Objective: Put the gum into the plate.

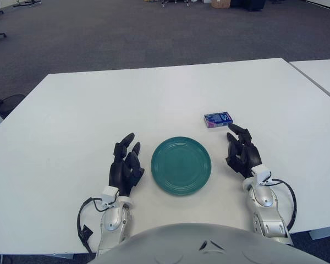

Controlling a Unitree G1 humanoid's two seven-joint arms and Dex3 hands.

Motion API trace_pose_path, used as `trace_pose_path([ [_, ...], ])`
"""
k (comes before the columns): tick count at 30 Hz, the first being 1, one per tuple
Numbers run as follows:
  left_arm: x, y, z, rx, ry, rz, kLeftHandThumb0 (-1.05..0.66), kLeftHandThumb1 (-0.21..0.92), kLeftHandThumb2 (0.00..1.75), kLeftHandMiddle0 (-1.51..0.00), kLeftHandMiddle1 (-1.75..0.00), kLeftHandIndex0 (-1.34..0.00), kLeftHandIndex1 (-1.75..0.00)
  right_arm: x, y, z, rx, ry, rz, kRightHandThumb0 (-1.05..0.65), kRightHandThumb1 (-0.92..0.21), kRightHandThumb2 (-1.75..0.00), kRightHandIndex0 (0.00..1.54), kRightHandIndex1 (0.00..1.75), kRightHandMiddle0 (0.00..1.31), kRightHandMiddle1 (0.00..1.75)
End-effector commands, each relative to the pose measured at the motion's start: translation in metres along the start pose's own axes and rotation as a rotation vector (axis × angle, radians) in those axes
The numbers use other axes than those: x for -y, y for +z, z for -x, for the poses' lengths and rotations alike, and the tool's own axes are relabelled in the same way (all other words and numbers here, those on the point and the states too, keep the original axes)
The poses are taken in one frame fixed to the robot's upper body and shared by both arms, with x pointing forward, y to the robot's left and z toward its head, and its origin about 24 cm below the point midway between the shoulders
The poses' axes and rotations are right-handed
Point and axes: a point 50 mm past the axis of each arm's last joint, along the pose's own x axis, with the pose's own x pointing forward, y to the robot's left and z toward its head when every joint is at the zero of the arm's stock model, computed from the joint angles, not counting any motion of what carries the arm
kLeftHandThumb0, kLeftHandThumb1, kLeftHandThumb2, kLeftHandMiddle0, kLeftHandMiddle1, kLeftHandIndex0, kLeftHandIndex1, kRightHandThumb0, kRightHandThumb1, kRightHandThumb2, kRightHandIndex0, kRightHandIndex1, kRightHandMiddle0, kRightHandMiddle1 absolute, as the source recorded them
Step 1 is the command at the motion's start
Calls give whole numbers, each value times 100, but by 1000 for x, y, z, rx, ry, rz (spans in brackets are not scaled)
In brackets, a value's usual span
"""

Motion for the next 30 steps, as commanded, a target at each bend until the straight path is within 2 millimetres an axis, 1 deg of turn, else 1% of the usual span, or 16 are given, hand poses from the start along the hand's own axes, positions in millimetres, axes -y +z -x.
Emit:
trace_pose_path([
  [1,-2,-8,1,-47,3,1,-78,92,82,-53,-2,-16,-85,-1,-12,2,-88,5,-26,-53,-92,-87,41,1,0,68],
  [4,-1,-8,0,-48,4,3,-77,92,82,-53,-2,-17,-85,0,-7,-2,-79,7,-33,-53,-92,-87,42,2,0,68],
  [7,-1,-8,-1,-49,3,5,-77,92,82,-54,-2,-17,-85,5,5,-14,-47,10,-31,-53,-92,-86,42,2,0,68],
  [12,0,-9,-3,-53,0,2,-77,92,82,-54,-2,-16,-85,19,42,-39,91,-18,24,-54,-92,-85,40,1,0,67],
  [14,0,-9,-4,-55,-2,0,-77,92,82,-53,-2,-16,-84,23,63,-49,181,-40,84,-55,-92,-83,39,1,0,67],
  [16,0,-10,-5,-53,-5,-2,-77,92,83,-53,-2,-16,-84,23,80,-58,280,-66,196,-56,-92,-80,38,0,0,67],
  [20,1,-9,-6,-45,-9,1,-77,92,83,-54,-2,-15,-84,20,95,-79,412,-82,406,-60,-92,-76,35,0,0,68],
  [21,1,-9,-7,-44,-10,4,-77,92,83,-54,-3,-15,-84,18,103,-87,458,-89,471,-64,-92,-70,33,0,0,71],
  [25,2,-8,-8,-39,-13,12,-78,92,83,-54,-3,-14,-84,9,130,-116,608,-132,684,-67,-92,-70,31,0,0,71],
  [30,4,-8,-9,-30,-19,30,-78,92,83,-54,-2,-13,-84,0,147,-140,671,-131,876,-71,-92,-67,31,0,0,74],
])
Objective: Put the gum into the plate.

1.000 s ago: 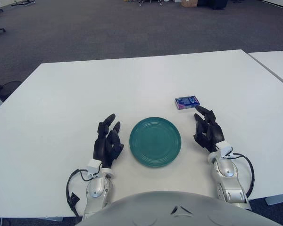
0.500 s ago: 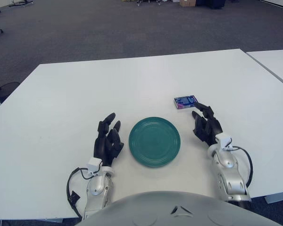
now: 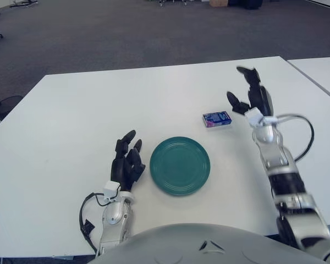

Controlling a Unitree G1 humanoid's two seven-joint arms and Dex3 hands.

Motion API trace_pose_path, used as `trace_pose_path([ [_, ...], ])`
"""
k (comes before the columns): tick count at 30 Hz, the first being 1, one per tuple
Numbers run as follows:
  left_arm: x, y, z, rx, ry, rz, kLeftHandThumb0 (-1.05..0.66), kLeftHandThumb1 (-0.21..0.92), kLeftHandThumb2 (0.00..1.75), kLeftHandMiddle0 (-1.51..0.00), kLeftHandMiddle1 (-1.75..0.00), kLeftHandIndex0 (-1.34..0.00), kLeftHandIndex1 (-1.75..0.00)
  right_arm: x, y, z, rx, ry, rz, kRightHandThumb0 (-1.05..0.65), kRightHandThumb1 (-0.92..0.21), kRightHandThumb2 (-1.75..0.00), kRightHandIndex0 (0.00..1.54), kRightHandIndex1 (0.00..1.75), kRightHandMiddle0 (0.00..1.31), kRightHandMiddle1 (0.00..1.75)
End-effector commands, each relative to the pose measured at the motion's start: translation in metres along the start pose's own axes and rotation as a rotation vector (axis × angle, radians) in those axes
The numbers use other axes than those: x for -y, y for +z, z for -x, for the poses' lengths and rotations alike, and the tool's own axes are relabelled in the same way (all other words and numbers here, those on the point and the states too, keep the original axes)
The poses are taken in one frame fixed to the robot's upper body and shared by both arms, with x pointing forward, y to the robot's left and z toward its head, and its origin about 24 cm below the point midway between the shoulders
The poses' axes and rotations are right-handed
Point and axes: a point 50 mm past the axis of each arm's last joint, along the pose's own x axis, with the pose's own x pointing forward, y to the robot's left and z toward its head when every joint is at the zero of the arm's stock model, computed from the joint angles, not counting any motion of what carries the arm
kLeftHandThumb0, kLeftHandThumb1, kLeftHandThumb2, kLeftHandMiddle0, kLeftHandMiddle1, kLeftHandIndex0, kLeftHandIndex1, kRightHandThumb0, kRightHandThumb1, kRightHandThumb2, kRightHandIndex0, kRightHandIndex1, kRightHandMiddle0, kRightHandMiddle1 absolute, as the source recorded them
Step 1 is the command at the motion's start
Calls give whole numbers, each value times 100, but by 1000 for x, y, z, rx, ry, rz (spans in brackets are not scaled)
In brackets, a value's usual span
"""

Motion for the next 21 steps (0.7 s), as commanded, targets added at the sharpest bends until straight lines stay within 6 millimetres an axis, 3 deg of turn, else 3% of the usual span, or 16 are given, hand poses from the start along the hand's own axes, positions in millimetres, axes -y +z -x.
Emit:
trace_pose_path([
  [1,2,-7,0,-38,-7,18,-78,92,82,-54,-2,-13,-84,-6,11,-29,100,54,160,-72,-92,-66,30,0,0,75],
  [4,3,-7,1,-36,-8,25,-78,92,82,-54,-2,-12,-84,-19,20,-45,126,118,236,-73,-92,-63,30,0,0,76],
  [8,4,-7,2,-33,-8,27,-77,92,82,-55,-3,-12,-84,-31,23,-50,137,159,268,-72,-92,-61,30,1,0,76],
  [15,4,-7,4,-35,-9,41,-77,92,82,-54,-2,-11,-84,-63,12,-32,136,291,321,-73,-92,-61,31,1,0,75],
  [21,5,-6,5,-34,-14,46,-78,92,82,-55,-3,-11,-84,-72,1,-24,127,346,342,-73,-92,-59,31,1,0,74],
])
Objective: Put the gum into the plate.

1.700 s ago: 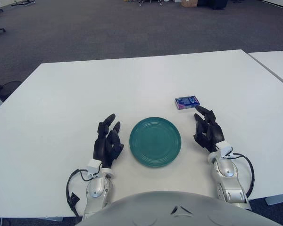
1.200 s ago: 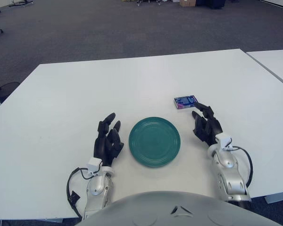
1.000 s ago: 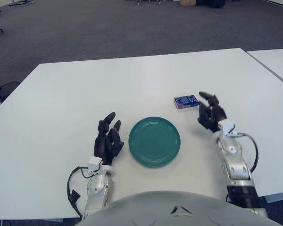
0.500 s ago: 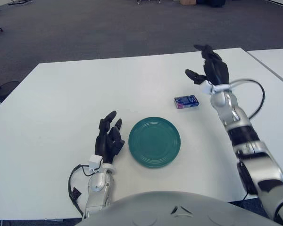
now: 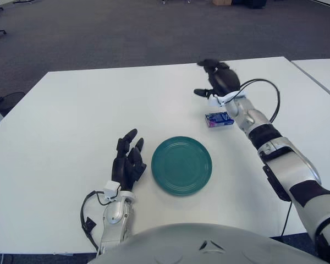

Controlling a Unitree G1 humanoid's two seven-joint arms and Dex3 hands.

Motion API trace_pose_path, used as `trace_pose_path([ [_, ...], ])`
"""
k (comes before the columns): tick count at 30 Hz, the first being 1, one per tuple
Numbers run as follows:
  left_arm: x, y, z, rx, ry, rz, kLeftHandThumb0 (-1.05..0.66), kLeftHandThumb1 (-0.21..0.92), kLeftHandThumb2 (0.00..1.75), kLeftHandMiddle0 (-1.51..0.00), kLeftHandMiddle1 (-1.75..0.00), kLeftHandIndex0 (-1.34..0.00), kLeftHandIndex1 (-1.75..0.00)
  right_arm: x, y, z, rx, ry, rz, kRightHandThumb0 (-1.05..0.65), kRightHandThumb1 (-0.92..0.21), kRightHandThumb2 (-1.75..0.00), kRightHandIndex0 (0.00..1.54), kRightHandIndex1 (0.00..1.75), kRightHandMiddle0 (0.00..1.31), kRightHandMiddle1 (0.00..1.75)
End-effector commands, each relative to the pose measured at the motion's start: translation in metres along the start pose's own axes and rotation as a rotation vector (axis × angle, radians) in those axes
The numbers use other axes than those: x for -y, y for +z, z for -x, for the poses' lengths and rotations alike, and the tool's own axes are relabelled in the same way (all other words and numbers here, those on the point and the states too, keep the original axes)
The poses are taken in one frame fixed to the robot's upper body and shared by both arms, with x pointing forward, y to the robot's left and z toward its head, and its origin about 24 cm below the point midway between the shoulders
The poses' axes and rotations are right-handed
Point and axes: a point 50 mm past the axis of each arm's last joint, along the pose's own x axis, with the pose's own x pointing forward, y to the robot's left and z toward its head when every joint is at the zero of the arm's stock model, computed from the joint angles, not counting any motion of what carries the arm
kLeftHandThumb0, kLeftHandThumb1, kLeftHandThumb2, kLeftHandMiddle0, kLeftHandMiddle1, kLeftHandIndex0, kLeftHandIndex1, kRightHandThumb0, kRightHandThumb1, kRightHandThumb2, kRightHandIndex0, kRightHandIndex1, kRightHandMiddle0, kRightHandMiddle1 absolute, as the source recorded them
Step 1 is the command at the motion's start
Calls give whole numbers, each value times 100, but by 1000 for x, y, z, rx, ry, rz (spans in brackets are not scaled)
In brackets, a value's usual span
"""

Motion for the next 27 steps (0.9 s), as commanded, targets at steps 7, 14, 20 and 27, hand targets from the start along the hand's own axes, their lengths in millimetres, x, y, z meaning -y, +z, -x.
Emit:
trace_pose_path([
  [7,2,-6,5,-52,9,22,-78,92,81,-55,-3,-10,-84,-17,-15,16,-11,44,41,-72,-92,-55,34,2,0,76],
  [14,2,-5,5,-52,15,27,-77,92,81,-57,-4,-11,-85,-25,-17,27,1,56,40,-71,-92,-55,36,2,0,77],
  [20,3,-4,5,-50,13,33,-76,92,81,-57,-4,-11,-85,-33,-20,39,0,89,46,-72,-92,-56,37,2,0,76],
  [27,2,-4,5,-54,12,36,-75,92,82,-57,-4,-10,-84,-37,-22,46,-8,120,50,-73,-92,-59,37,2,0,74],
])
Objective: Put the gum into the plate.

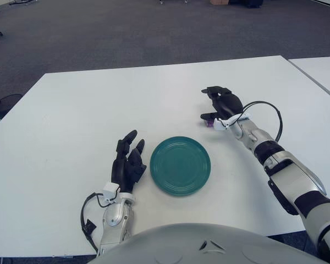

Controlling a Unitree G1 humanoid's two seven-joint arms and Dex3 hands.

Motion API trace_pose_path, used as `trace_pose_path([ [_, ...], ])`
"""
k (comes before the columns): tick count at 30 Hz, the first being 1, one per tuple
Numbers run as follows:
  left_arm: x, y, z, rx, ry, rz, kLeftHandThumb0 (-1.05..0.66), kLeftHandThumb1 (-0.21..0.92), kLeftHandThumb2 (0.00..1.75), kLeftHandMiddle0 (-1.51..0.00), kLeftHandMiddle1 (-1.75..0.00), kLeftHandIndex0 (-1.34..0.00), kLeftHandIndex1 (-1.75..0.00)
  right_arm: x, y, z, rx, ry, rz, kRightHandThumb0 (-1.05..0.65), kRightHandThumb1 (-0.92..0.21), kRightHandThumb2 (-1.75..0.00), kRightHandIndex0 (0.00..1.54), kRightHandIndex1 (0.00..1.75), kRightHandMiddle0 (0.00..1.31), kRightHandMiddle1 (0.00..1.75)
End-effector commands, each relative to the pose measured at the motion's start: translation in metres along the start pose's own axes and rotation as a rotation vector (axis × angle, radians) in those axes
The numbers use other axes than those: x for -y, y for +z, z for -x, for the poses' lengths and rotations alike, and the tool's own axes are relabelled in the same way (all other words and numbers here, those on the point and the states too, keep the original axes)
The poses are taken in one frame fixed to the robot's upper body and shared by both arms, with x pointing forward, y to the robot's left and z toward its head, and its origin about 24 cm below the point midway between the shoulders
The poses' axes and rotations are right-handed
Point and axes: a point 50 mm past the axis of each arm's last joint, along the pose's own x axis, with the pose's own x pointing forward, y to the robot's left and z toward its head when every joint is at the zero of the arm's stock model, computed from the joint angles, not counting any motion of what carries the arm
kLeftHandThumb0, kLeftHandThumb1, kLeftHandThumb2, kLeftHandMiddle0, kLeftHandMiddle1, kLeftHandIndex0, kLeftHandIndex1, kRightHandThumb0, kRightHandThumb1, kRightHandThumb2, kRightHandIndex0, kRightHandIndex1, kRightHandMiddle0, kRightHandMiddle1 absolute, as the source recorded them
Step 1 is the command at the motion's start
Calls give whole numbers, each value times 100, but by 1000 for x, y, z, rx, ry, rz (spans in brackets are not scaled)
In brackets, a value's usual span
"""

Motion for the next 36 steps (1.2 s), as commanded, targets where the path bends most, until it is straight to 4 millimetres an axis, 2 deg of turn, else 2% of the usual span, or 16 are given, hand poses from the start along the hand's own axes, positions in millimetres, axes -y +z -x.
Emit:
trace_pose_path([
  [1,1,-6,2,-39,8,18,-75,92,82,-57,-4,-10,-84,3,-3,1,1,6,19,-74,-92,-59,36,2,0,74],
  [25,4,-6,0,-47,4,44,-75,92,81,-54,-2,-9,-84,-20,-12,23,-44,148,51,-74,-92,-62,38,1,0,71],
  [36,6,-6,-1,-46,-5,39,-76,92,81,-54,-2,-10,-84,-28,-18,24,-79,234,68,-72,-92,-59,36,0,0,69],
])
